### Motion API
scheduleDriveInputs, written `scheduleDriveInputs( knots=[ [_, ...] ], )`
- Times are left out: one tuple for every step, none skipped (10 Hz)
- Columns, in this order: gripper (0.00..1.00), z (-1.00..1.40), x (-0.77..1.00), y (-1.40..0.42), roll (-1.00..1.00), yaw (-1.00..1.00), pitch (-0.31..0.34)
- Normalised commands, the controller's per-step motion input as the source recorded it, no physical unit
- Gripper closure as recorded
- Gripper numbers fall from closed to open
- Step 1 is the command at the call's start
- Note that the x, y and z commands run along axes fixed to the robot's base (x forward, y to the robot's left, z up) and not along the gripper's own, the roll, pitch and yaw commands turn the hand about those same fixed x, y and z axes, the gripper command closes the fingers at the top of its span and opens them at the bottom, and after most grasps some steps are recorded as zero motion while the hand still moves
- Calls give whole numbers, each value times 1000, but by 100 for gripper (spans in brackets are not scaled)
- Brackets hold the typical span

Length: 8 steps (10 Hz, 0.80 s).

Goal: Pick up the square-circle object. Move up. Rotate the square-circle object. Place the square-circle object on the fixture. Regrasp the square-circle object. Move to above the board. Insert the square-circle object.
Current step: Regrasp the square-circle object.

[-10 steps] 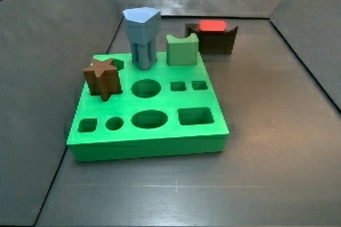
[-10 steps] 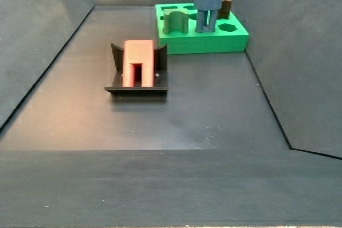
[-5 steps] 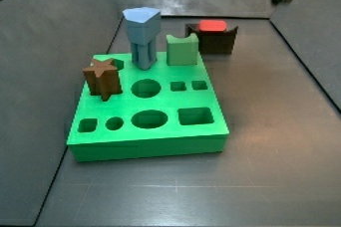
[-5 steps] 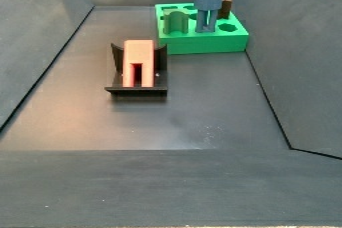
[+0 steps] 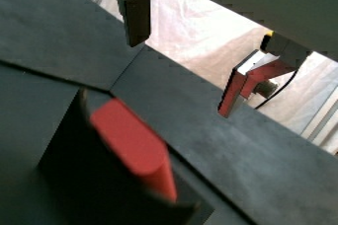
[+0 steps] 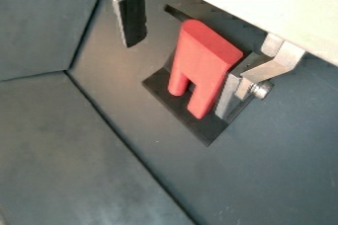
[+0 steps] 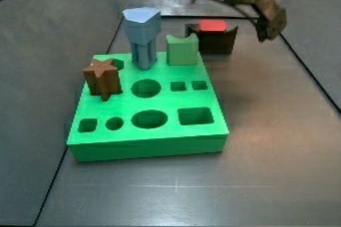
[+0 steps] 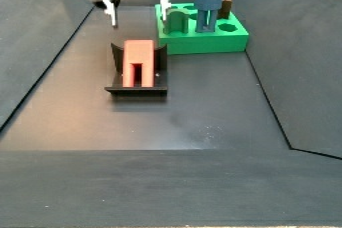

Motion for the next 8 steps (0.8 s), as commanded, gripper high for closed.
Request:
scheduleDriveInputs(
  knots=[
    [0,-1000,101,41,72,68,-87],
    [0,-1000,114,34,73,47,-88],
    [0,-826,102,24,74,19,-80],
    [0,-722,97,19,72,6,-80],
    [0,-522,78,14,70,-9,-71],
    [0,-370,74,8,71,-18,-61],
    [0,-225,69,7,73,-26,-46],
    [100,-500,0,0,0,0,0]
  ],
)
